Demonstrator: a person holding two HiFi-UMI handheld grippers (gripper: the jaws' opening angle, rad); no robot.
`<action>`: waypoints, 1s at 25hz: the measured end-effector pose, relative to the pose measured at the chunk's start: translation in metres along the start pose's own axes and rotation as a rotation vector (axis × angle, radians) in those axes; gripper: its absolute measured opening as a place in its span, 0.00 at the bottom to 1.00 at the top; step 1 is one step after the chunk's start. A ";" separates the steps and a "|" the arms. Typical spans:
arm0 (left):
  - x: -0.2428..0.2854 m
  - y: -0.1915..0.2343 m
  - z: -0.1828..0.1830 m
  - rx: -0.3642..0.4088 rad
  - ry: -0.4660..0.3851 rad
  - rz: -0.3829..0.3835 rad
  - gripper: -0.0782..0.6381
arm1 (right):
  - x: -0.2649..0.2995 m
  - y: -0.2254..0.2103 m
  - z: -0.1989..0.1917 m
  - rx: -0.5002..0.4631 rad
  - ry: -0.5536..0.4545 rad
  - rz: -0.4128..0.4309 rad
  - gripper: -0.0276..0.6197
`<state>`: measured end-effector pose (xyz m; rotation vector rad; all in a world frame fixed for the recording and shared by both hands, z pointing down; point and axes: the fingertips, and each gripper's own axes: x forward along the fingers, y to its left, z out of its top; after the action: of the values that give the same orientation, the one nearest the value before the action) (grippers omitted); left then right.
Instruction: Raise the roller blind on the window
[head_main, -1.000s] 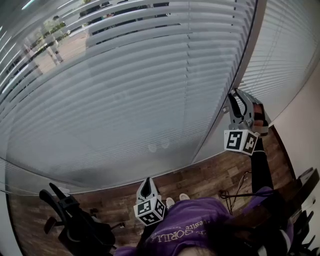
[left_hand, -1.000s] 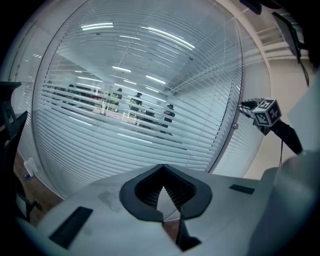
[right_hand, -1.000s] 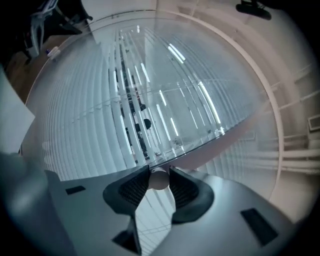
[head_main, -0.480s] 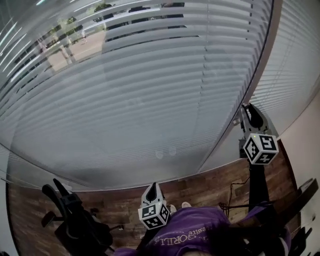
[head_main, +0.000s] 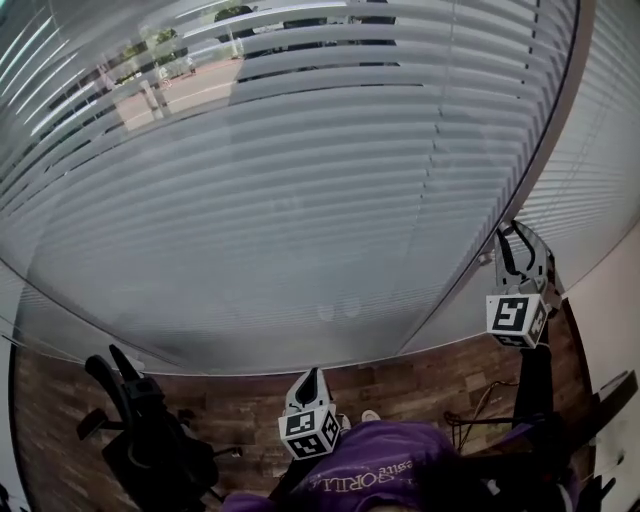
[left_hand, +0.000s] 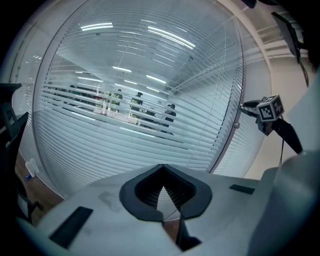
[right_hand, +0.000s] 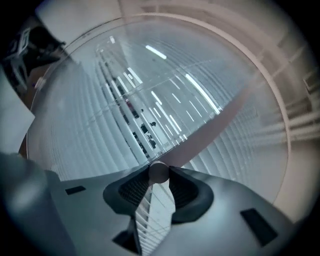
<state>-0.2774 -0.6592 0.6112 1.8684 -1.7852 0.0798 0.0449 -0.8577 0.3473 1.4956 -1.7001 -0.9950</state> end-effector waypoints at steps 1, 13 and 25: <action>0.001 -0.001 -0.001 0.003 0.002 -0.003 0.11 | -0.001 0.002 -0.001 -0.103 0.012 -0.008 0.23; 0.001 -0.005 0.001 0.000 0.001 -0.013 0.11 | -0.003 -0.006 0.011 0.330 -0.085 -0.011 0.23; -0.003 -0.002 -0.001 0.001 0.005 -0.003 0.11 | -0.004 -0.012 0.007 0.534 -0.020 0.013 0.23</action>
<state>-0.2758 -0.6559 0.6100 1.8701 -1.7789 0.0833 0.0449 -0.8536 0.3333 1.7969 -2.0932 -0.5672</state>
